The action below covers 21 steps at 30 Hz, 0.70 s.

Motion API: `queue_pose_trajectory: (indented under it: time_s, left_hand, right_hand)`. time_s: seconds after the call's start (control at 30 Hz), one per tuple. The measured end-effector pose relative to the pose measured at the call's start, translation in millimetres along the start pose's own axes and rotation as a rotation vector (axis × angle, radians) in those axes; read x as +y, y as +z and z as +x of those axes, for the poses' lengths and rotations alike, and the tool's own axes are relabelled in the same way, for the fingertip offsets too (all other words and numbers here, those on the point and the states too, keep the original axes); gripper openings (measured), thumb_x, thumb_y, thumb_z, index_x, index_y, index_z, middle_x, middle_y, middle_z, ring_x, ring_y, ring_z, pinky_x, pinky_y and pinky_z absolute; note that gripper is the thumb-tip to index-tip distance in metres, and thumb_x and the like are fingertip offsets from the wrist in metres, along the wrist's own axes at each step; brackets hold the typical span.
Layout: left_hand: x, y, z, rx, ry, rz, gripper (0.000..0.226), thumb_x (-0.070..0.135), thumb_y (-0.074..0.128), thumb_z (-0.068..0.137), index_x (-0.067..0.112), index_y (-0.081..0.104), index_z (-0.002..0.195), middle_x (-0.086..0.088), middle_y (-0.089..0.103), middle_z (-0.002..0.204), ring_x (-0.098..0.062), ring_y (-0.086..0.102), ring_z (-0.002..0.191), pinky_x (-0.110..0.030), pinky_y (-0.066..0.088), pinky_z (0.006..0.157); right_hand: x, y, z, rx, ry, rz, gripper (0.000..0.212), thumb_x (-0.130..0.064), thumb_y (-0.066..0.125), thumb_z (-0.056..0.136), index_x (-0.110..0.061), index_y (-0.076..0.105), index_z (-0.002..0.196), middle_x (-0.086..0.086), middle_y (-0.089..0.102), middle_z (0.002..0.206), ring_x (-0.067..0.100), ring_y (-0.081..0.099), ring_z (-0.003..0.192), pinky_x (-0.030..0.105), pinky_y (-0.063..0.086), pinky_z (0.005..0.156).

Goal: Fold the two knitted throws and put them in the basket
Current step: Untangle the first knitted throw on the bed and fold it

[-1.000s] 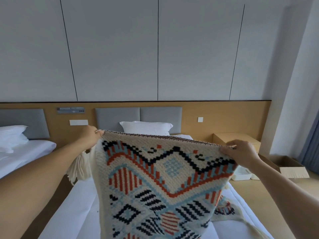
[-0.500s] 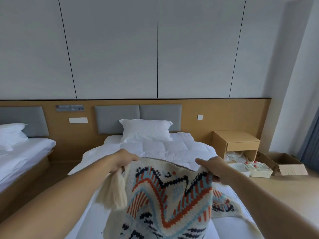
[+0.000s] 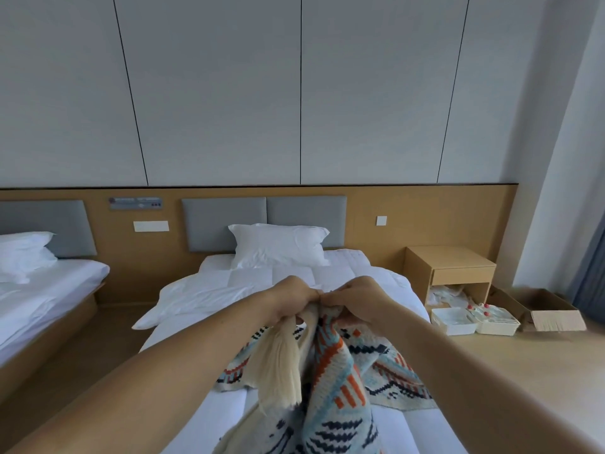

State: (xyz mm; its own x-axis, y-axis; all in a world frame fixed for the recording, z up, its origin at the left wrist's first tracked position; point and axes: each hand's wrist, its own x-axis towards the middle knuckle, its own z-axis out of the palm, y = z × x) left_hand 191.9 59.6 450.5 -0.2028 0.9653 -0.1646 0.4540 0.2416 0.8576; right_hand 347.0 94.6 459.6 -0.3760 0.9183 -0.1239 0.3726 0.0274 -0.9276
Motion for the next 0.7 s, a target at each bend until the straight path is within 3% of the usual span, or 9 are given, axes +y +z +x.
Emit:
queue_pose_trajectory:
  time_s: [0.07,0.17,0.3,0.37,0.47,0.57,0.7]
  left_hand:
    - [-4,-4,0,0.006,0.000,0.023,0.035,0.037,0.062,0.093,0.006,0.061,0.075,-0.010,0.054,0.063,-0.019,0.050,0.049,-0.025,0.044,0.049]
    - [-8,-3,-1,0.012,-0.004,0.043,0.042,0.040,0.061,0.092,0.000,0.069,0.089,-0.019,0.065,0.080,-0.027,0.060,0.067,-0.035,0.051,0.063]
    - [-13,0,-1,0.034,-0.020,0.065,0.043,0.043,0.064,0.089,0.000,0.069,0.091,-0.019,0.070,0.084,-0.027,0.062,0.069,-0.033,0.053,0.063]
    - [-16,-2,-2,0.041,-0.033,0.075,0.043,0.040,0.061,0.090,-0.002,0.069,0.100,-0.022,0.070,0.092,-0.030,0.065,0.076,-0.037,0.055,0.068]
    - [-17,-7,-6,0.030,-0.039,0.107,0.036,0.028,0.056,0.090,-0.005,0.066,0.101,-0.016,0.063,0.081,-0.025,0.059,0.064,-0.031,0.051,0.058]
    - [-13,-10,-13,0.023,-0.058,0.153,0.026,0.024,0.048,0.089,0.003,0.064,0.090,-0.013,0.058,0.075,-0.022,0.053,0.058,-0.026,0.045,0.055]
    - [-5,-18,-27,-0.030,-0.077,0.138,0.026,0.028,0.044,0.088,0.009,0.057,0.075,-0.009,0.054,0.065,-0.018,0.048,0.046,-0.019,0.037,0.045]
  right_hand:
    - [2,3,-3,0.015,0.006,-0.101,0.022,-0.015,0.081,0.073,0.002,0.067,0.076,0.015,0.060,0.063,0.021,0.056,0.044,0.023,0.048,0.046]
    - [5,11,0,0.088,0.011,-0.172,0.030,-0.024,0.076,0.074,-0.008,0.053,0.061,0.011,0.054,0.056,0.024,0.052,0.049,0.026,0.042,0.050]
    - [3,19,2,0.083,0.002,-0.103,0.027,-0.020,0.074,0.080,-0.002,0.061,0.066,0.012,0.059,0.050,0.026,0.058,0.044,0.030,0.054,0.050]
    - [1,23,1,0.043,0.016,-0.065,0.018,-0.011,0.072,0.082,0.003,0.066,0.073,0.018,0.065,0.057,0.029,0.065,0.049,0.037,0.062,0.060]
    - [-3,29,-2,-0.019,0.062,-0.014,0.014,-0.006,0.064,0.085,0.004,0.064,0.076,0.023,0.069,0.068,0.035,0.069,0.061,0.046,0.062,0.075]
    - [-6,31,-11,-0.124,0.066,0.105,0.023,-0.003,0.049,0.090,0.014,0.065,0.089,0.027,0.068,0.075,0.043,0.069,0.068,0.050,0.061,0.073]
    - [-10,28,-19,-0.276,0.091,0.284,0.034,-0.002,0.037,0.093,0.020,0.062,0.098,0.029,0.062,0.083,0.039,0.063,0.068,0.047,0.061,0.071]
